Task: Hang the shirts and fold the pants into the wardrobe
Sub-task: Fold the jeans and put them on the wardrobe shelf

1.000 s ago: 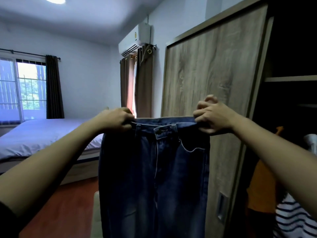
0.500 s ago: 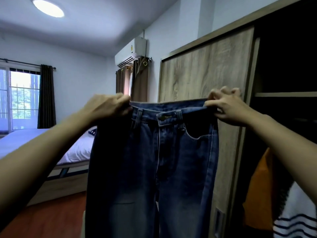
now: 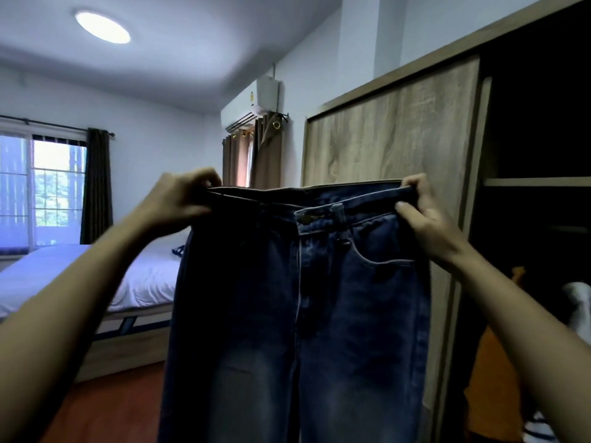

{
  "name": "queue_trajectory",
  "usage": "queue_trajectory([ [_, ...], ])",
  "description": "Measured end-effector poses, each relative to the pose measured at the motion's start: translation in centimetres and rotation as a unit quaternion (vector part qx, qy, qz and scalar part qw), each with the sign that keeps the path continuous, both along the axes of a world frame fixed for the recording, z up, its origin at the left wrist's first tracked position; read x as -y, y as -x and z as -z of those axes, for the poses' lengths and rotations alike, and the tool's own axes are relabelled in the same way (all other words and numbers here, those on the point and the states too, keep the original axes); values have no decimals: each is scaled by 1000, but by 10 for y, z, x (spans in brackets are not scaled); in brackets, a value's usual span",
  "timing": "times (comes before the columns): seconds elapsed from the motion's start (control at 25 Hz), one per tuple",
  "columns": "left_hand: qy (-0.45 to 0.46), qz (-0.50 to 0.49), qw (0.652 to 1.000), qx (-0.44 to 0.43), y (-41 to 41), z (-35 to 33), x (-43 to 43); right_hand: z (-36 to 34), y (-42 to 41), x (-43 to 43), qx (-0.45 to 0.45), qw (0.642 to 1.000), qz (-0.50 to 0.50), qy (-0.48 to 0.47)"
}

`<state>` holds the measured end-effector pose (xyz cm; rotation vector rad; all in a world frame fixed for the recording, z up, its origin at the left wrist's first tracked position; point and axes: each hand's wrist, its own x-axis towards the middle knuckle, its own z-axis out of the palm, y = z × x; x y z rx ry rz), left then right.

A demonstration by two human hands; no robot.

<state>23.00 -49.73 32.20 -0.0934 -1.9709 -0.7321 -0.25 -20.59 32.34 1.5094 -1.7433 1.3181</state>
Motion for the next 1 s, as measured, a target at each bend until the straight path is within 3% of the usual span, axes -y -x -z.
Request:
queue_trajectory([
  [0.08,-135,81,986,-50,-1,12,-3,4,-9,-7,-4,997,27,74],
  [0.2,-169,144,973,-69,-6,28,-7,9,-18,-16,-12,994,-4,108],
  [0.36,-274,238,932,23,7,40,-2,22,2,3,194,973,-118,47],
  [0.48,-383,143,908,96,38,68,9,59,36,34,438,896,-73,-6],
  [0.56,-413,34,904,106,60,82,10,83,49,58,566,823,-43,-22],
  [0.6,-428,-19,899,93,70,87,6,92,44,67,609,791,-48,-18],
  [0.68,-413,-95,904,54,88,90,-15,102,37,90,640,766,-53,18],
  [0.84,-242,-180,951,65,99,99,-76,107,-11,116,575,815,-51,61],
  [0.96,-200,-147,966,75,94,116,-102,111,-47,110,517,848,-115,30],
  [1.0,-202,-117,969,79,92,123,-102,111,-56,105,517,842,-151,12],
])
